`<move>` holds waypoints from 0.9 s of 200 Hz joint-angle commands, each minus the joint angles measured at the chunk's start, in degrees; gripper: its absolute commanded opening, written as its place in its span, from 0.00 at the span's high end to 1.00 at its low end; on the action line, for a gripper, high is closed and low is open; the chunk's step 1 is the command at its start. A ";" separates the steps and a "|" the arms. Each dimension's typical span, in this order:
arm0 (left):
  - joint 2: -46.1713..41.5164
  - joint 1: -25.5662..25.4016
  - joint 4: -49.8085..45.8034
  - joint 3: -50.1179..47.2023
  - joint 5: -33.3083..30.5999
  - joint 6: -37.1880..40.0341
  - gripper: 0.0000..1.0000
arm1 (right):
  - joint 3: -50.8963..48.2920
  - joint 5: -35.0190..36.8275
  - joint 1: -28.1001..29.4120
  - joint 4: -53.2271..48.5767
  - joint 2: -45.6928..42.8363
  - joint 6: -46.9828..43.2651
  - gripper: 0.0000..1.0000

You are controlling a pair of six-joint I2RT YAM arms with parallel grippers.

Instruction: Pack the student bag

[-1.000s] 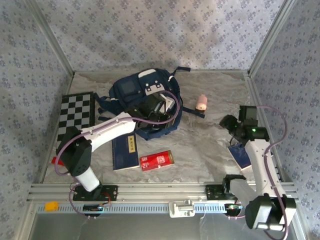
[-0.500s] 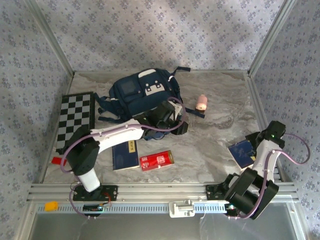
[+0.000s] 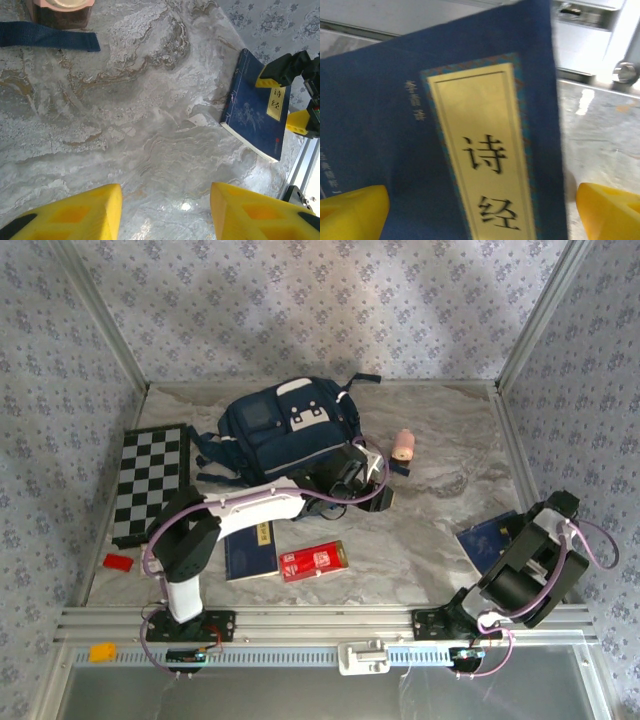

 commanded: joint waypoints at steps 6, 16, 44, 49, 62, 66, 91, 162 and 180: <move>1.55 -0.29 0.72 1.61 0.79 -0.36 0.51 | 2.38 -4.11 2.93 2.80 3.12 -1.78 0.06; 1.64 -0.33 0.72 1.51 0.55 -0.38 0.51 | 2.90 -5.78 4.15 2.65 4.50 -2.54 0.07; 1.86 -0.30 0.54 1.40 0.07 -0.38 0.51 | 3.97 -7.58 8.81 2.22 6.98 -3.85 0.08; 1.90 -0.33 0.50 1.48 0.07 -0.38 0.51 | 4.27 -7.56 9.77 1.84 7.46 -3.94 0.09; 2.08 -0.33 0.38 1.41 -0.14 -0.34 0.51 | 4.89 -7.62 12.02 1.62 8.34 -4.14 0.10; 2.08 -0.33 0.37 1.40 -0.18 -0.38 0.51 | 4.93 -7.47 12.72 1.47 8.55 -4.14 0.11; 2.07 -0.34 0.19 1.30 -0.80 -0.37 0.51 | 5.62 -7.50 17.52 0.98 9.25 -4.19 0.13; 5.02 -0.33 0.72 3.55 -2.26 -2.27 0.51 | 6.53 -7.57 28.11 -2.07 8.28 -5.38 0.21; 7.54 -0.55 1.48 5.44 -0.93 -3.67 0.51 | 6.94 -9.12 27.28 -2.07 7.36 -6.80 0.21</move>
